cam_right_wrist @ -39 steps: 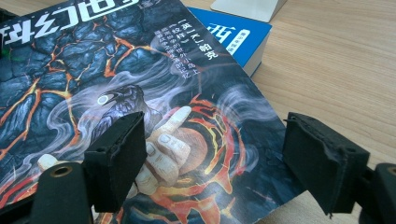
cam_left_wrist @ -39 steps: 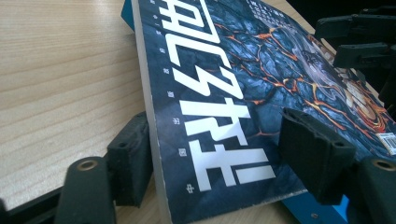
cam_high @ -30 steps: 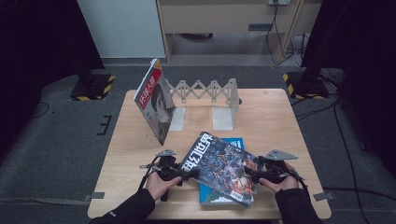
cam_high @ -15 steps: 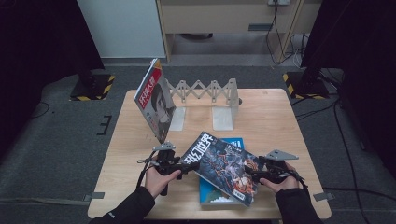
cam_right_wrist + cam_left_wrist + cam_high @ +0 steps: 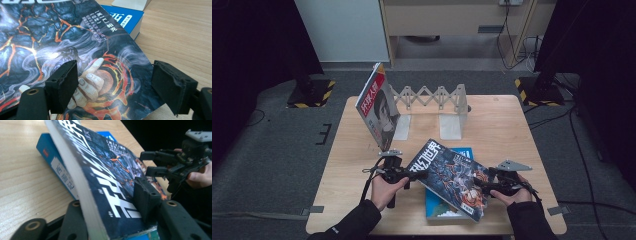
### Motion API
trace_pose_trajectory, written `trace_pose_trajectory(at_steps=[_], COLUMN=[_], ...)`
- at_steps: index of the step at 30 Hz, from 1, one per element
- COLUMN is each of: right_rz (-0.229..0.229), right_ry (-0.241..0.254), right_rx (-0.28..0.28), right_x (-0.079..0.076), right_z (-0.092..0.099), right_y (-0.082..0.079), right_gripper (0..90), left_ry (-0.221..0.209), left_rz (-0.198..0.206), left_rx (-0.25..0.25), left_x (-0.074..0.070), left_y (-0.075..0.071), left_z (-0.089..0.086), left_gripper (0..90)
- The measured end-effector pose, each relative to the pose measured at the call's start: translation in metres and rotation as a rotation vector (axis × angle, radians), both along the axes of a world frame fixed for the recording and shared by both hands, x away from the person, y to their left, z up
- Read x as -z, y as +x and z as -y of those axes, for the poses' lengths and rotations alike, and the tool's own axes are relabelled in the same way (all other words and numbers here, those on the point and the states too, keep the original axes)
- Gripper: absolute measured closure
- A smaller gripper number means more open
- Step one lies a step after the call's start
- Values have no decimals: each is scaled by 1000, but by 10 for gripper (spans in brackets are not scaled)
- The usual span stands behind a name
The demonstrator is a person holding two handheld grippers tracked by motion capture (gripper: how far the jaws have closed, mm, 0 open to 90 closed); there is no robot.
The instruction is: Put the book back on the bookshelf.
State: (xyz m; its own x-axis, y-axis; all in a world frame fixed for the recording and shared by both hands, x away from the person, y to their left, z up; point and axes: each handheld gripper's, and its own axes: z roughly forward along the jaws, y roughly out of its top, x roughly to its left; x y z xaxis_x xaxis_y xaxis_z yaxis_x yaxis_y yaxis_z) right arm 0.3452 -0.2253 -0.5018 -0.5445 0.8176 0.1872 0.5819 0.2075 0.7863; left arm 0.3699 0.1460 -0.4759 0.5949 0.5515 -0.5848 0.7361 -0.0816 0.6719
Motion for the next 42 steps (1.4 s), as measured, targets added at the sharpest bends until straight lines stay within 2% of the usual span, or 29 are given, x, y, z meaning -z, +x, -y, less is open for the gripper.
trace_pose_trajectory(at_steps=[4, 10, 14, 17, 26, 29, 34, 40, 42], right_rz=[0, 24, 30, 25, -31, -55, -79, -93, -93], right_ry=[-10, -24, -38, -67, -179, -210, -225, -264, -262], right_rx=[10, 64, 113, 134, 182, 197, 225, 219, 225], right_x=[-2, -4, -4, -2, 12, 17, 23, 28, 29], right_z=[4, 17, 28, 36, 58, 63, 70, 71, 70], right_y=[1, 3, 4, 6, 12, 15, 17, 19, 19], right_gripper=[231, 235, 229, 225, 178, 169, 163, 131, 115], left_ry=[-15, -28, -46, -62, -124, -144, -153, -147, -152], left_rz=[-1, -20, -11, -3, 37, 39, 86, 134, 145], left_rx=[-11, -44, -60, -71, -84, -87, -97, -100, -102], left_x=[-10, -24, -34, -43, -67, -74, -90, -104, -108], left_y=[1, 2, 3, 4, 3, 2, 1, 0, 2], left_z=[1, -1, -5, -9, -9, -9, -8, -8, -8], left_gripper=[647, 697, 726, 749, 803, 815, 821, 822, 822])
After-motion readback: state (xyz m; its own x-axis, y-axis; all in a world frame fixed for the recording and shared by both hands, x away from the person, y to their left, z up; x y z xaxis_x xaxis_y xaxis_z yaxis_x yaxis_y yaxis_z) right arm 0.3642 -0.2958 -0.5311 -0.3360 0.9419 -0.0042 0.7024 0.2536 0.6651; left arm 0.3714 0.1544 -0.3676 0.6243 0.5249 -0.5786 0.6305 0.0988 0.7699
